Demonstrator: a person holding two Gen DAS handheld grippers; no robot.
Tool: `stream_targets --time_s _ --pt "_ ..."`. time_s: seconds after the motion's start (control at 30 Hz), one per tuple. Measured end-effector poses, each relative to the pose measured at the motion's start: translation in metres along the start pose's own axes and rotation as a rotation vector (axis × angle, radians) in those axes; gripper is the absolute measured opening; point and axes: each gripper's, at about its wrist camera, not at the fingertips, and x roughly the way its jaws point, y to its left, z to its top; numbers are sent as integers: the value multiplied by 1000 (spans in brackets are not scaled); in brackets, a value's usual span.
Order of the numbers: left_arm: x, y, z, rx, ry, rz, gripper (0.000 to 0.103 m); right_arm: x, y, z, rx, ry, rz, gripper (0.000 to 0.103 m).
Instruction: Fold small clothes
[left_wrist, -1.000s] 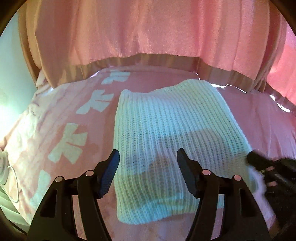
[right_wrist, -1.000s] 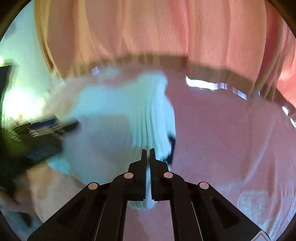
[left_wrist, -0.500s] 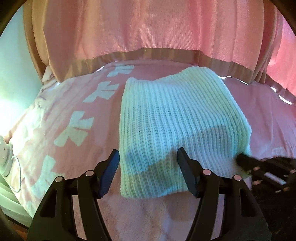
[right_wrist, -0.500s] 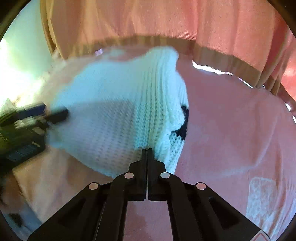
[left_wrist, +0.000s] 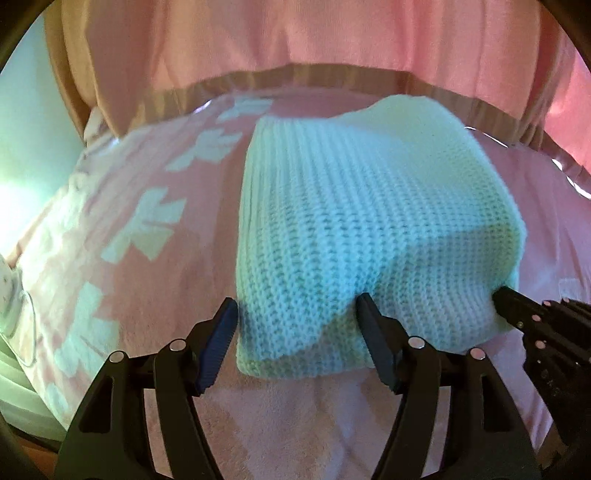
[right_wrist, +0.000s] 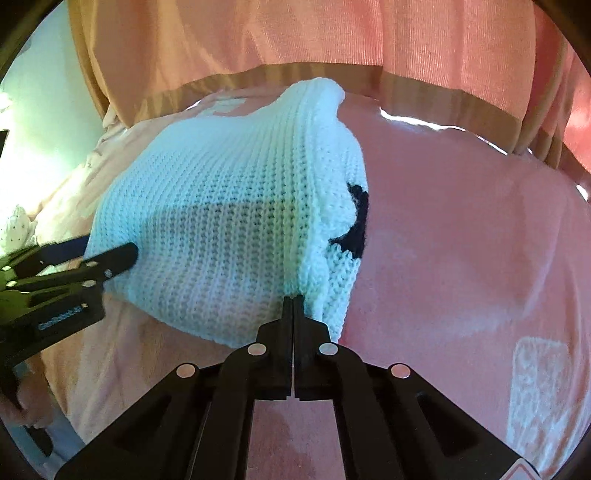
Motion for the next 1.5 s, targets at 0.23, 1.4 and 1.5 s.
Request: stream_targets --time_s 0.23,1.4,1.5 --pt "-29 10 5 -34 -83 -31 70 -36 -7 7 70 -77 47 0" --pt "-81 -27 -28 -20 -293 -10 96 -89 -29 -47 111 -170 -101 57" --pt "-80 -29 -32 -27 -283 -12 96 -90 -27 -50 107 -179 -112 60"
